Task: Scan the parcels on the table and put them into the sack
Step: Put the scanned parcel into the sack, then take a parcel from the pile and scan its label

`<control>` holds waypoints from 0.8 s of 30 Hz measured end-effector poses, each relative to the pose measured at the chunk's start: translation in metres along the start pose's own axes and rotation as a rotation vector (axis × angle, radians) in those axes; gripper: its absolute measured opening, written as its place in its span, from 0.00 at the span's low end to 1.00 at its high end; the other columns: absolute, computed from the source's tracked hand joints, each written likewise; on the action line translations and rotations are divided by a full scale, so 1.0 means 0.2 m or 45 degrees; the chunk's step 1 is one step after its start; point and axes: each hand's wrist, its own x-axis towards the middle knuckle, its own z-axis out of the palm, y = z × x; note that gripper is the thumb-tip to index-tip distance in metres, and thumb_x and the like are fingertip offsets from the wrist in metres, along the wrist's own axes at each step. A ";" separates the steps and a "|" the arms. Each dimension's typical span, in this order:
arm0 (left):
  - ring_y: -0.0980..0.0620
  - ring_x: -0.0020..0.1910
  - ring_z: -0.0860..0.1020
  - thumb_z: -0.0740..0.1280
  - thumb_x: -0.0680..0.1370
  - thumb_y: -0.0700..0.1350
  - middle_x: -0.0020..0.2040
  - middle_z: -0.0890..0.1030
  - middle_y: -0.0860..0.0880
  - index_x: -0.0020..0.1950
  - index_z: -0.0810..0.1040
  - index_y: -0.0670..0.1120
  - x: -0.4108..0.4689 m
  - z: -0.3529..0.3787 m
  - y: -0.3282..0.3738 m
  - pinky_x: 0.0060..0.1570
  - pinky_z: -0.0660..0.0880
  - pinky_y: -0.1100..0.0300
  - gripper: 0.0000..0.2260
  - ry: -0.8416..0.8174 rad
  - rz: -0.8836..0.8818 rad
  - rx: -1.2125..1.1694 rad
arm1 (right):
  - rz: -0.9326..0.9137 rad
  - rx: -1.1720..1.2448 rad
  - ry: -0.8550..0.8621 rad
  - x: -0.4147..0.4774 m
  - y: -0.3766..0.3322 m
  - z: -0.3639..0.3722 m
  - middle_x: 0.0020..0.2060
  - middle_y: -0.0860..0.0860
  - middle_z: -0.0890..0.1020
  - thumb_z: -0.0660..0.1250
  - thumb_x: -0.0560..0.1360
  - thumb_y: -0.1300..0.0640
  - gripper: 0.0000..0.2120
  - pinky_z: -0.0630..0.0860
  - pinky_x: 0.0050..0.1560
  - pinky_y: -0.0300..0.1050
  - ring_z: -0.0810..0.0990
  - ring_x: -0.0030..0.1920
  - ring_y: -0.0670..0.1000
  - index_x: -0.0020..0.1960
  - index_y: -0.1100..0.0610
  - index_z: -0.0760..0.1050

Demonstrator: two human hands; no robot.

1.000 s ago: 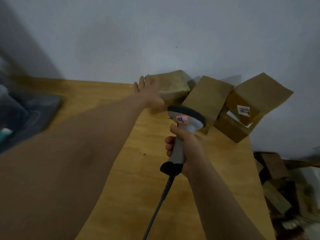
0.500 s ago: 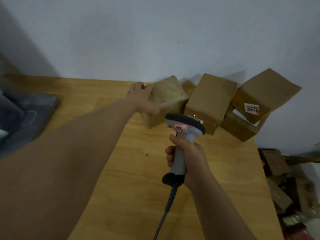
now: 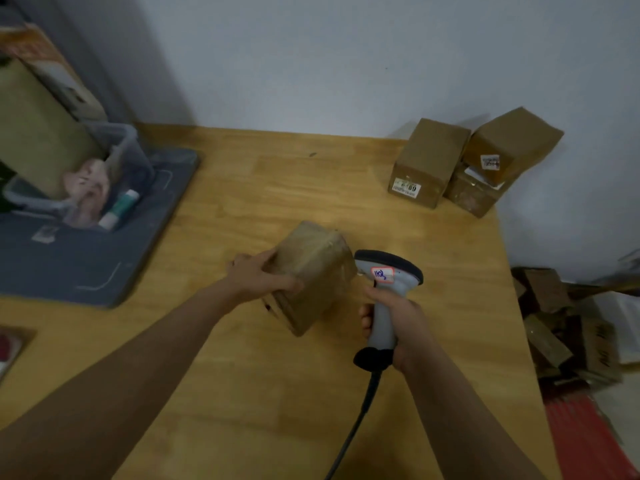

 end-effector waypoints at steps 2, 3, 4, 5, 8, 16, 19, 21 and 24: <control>0.53 0.58 0.75 0.77 0.59 0.64 0.62 0.77 0.51 0.68 0.72 0.57 -0.13 0.00 -0.09 0.54 0.72 0.60 0.39 -0.170 -0.007 -0.295 | 0.016 -0.019 -0.023 -0.07 0.07 0.02 0.27 0.55 0.79 0.69 0.75 0.60 0.07 0.72 0.25 0.39 0.75 0.23 0.49 0.40 0.62 0.75; 0.54 0.55 0.76 0.75 0.65 0.60 0.60 0.78 0.51 0.66 0.73 0.55 -0.17 0.00 -0.13 0.50 0.71 0.62 0.31 -0.208 -0.023 -0.390 | 0.029 -0.034 -0.036 -0.10 0.10 0.03 0.27 0.55 0.79 0.69 0.75 0.60 0.07 0.72 0.25 0.39 0.75 0.23 0.49 0.40 0.62 0.75; 0.53 0.56 0.75 0.72 0.70 0.57 0.62 0.78 0.49 0.67 0.73 0.52 -0.19 0.00 -0.15 0.51 0.70 0.61 0.27 -0.168 -0.040 -0.457 | 0.041 -0.046 -0.049 -0.13 0.12 0.05 0.27 0.55 0.79 0.69 0.74 0.60 0.07 0.72 0.25 0.39 0.75 0.23 0.49 0.40 0.62 0.76; 0.50 0.59 0.74 0.70 0.74 0.54 0.65 0.76 0.48 0.70 0.72 0.49 -0.20 0.01 -0.17 0.55 0.69 0.59 0.26 -0.044 -0.052 -0.473 | 0.052 -0.057 -0.057 -0.15 0.15 0.06 0.27 0.55 0.79 0.70 0.74 0.60 0.07 0.71 0.25 0.39 0.75 0.23 0.49 0.41 0.62 0.76; 0.42 0.64 0.73 0.65 0.77 0.51 0.68 0.72 0.42 0.76 0.64 0.51 -0.21 0.02 -0.20 0.64 0.71 0.50 0.27 0.395 0.045 -0.149 | 0.064 -0.078 -0.057 -0.20 0.19 0.10 0.27 0.55 0.79 0.71 0.73 0.60 0.07 0.71 0.25 0.39 0.74 0.22 0.49 0.41 0.63 0.77; 0.41 0.59 0.72 0.70 0.64 0.65 0.62 0.71 0.42 0.68 0.66 0.50 -0.25 0.01 -0.10 0.57 0.76 0.47 0.38 0.317 -0.072 0.341 | -0.019 -0.105 -0.077 -0.30 0.22 0.10 0.26 0.56 0.79 0.71 0.73 0.60 0.07 0.71 0.26 0.40 0.74 0.23 0.50 0.40 0.63 0.76; 0.47 0.54 0.77 0.69 0.58 0.64 0.56 0.78 0.47 0.63 0.73 0.48 -0.27 -0.01 -0.13 0.54 0.78 0.50 0.37 0.338 -0.085 0.189 | -0.041 -0.153 -0.092 -0.34 0.22 0.11 0.27 0.56 0.79 0.71 0.73 0.60 0.07 0.71 0.26 0.40 0.74 0.23 0.50 0.41 0.63 0.75; 0.49 0.51 0.79 0.73 0.64 0.59 0.52 0.80 0.49 0.59 0.77 0.46 -0.31 -0.02 -0.18 0.52 0.78 0.52 0.28 0.398 -0.069 -0.081 | -0.059 -0.181 -0.125 -0.36 0.22 0.13 0.26 0.55 0.79 0.71 0.72 0.61 0.07 0.71 0.26 0.40 0.74 0.23 0.50 0.41 0.63 0.75; 0.52 0.44 0.79 0.75 0.70 0.51 0.47 0.81 0.48 0.56 0.78 0.41 -0.34 -0.05 -0.30 0.42 0.75 0.59 0.20 0.449 -0.067 -0.476 | -0.083 -0.239 -0.191 -0.41 0.23 0.18 0.26 0.54 0.79 0.72 0.71 0.61 0.07 0.71 0.26 0.39 0.74 0.23 0.49 0.43 0.63 0.75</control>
